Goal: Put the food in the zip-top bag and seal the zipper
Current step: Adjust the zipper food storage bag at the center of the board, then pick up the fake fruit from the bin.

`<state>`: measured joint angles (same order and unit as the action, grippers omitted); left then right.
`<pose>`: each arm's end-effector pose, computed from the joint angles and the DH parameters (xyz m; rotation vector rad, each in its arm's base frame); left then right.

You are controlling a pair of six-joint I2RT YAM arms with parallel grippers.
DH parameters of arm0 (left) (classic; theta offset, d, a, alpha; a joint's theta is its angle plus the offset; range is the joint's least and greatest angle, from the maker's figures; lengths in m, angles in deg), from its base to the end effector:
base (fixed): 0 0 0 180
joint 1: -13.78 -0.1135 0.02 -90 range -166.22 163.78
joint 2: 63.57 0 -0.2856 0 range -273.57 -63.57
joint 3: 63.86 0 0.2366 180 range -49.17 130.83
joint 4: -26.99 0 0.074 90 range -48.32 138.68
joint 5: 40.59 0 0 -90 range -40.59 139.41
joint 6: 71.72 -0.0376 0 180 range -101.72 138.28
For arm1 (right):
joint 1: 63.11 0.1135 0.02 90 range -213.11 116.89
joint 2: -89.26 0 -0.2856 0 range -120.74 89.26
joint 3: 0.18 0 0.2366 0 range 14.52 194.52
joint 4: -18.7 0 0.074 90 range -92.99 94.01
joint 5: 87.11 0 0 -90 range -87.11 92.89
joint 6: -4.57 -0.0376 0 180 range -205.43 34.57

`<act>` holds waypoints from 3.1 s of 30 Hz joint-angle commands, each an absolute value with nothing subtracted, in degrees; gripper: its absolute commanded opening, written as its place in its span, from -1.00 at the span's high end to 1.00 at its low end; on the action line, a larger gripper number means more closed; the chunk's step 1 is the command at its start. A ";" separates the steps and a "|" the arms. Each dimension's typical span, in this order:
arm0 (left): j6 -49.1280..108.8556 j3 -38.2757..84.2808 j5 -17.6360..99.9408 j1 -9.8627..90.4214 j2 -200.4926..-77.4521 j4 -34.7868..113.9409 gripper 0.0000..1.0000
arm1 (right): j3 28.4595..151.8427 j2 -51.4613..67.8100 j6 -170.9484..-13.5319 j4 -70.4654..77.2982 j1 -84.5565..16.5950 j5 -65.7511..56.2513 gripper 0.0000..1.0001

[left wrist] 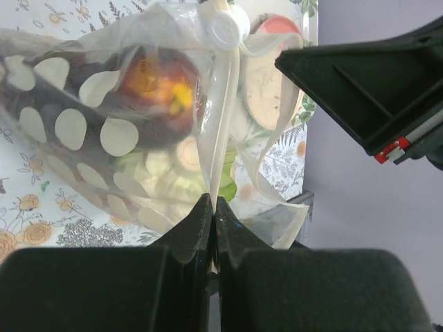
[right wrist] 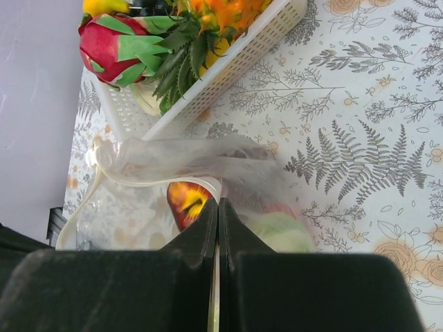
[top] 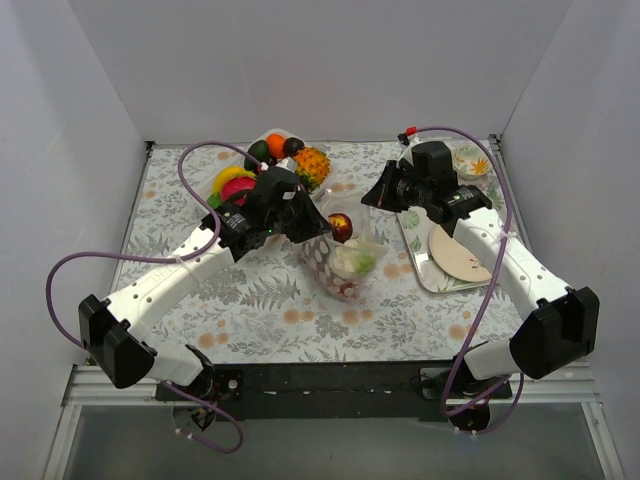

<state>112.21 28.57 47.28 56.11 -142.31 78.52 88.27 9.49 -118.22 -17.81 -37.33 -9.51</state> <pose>0.2077 -0.1911 0.3812 -1.1028 2.3353 -1.1910 0.2676 0.1382 0.3786 -0.0091 2.1560 0.8383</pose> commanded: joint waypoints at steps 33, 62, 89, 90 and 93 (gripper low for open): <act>91.68 43.02 64.26 42.63 -147.58 75.95 -0.41 | 81.58 17.71 -116.45 -15.59 -46.14 -21.28 0.97; 54.15 59.98 51.52 25.47 -186.07 55.74 -0.64 | 79.56 19.21 -116.80 -15.15 -46.23 -26.20 0.97; 53.26 61.84 57.68 25.47 -186.00 53.90 0.05 | 78.24 18.33 -117.59 -13.65 -46.23 -27.26 0.97; 53.26 61.58 57.33 25.47 -184.87 53.81 0.06 | 78.32 18.33 -117.42 -13.65 -46.23 -27.26 0.97; 53.53 60.79 56.89 25.47 -183.11 53.81 0.11 | 78.24 18.68 -117.42 -13.74 -46.14 -26.99 0.97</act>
